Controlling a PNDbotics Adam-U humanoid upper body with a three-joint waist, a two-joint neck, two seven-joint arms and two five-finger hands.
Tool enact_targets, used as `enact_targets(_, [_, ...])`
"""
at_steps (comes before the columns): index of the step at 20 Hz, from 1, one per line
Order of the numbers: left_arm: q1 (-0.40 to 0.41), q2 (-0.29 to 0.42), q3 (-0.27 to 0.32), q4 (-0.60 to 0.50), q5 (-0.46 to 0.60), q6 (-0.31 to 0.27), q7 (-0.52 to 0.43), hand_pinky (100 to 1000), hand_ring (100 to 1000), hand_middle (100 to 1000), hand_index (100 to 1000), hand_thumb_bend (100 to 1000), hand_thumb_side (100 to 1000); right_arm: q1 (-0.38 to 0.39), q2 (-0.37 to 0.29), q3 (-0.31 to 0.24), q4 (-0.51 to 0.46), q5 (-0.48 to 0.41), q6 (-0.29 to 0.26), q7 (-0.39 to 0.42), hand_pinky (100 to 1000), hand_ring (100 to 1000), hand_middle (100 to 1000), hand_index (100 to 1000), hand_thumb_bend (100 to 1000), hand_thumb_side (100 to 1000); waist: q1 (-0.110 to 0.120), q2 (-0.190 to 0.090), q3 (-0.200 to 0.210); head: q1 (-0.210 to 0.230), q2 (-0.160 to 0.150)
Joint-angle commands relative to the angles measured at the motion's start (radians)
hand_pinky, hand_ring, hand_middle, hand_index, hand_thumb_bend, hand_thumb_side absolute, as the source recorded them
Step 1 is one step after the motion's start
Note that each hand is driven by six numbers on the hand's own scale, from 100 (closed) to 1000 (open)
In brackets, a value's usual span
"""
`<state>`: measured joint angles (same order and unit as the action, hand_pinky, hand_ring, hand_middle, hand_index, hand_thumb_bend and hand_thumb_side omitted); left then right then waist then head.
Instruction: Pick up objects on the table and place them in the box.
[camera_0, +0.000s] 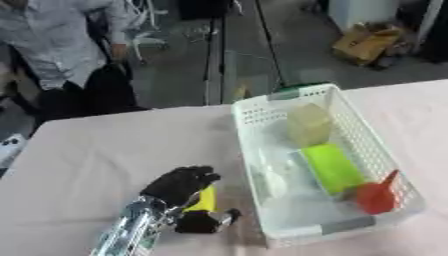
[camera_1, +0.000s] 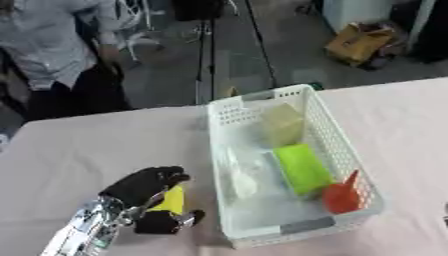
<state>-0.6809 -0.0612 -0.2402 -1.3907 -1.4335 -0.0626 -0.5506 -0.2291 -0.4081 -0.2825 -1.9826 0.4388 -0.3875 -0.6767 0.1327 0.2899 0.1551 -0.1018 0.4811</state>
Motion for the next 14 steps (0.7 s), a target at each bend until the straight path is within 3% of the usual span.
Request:
enact_targets(1, [-0.009, -0.004, 0.014, -0.004, -0.034, 0.01, 0.043, 1000, 1000, 1000, 1000, 527, 1000, -0.011, -0.008, -0.001, -0.017, -0.007, -0.004, 0.002, 912, 869, 698, 796, 100, 1000, -0.012, -0.014, 0.001, 0.001, -0.012])
enact_targets(7, [-0.009, -0.006, 0.022, 0.008, -0.041, 0.016, 0.068, 1000, 1000, 1000, 1000, 503, 1000, -0.012, -0.008, 0.0, -0.017, -0.005, -0.006, 0.001, 912, 870, 698, 795, 100, 1000, -0.013, -0.012, 0.001, 0.001, -0.013])
enact_targets(14, [-0.012, -0.006, 0.033, 0.032, -0.088, 0.03, 0.057, 1000, 1000, 1000, 1000, 539, 1000, -0.014, -0.007, 0.002, -0.017, -0.004, -0.006, 0.001, 912, 870, 696, 792, 100, 1000, -0.014, -0.009, -0.001, 0.002, -0.015])
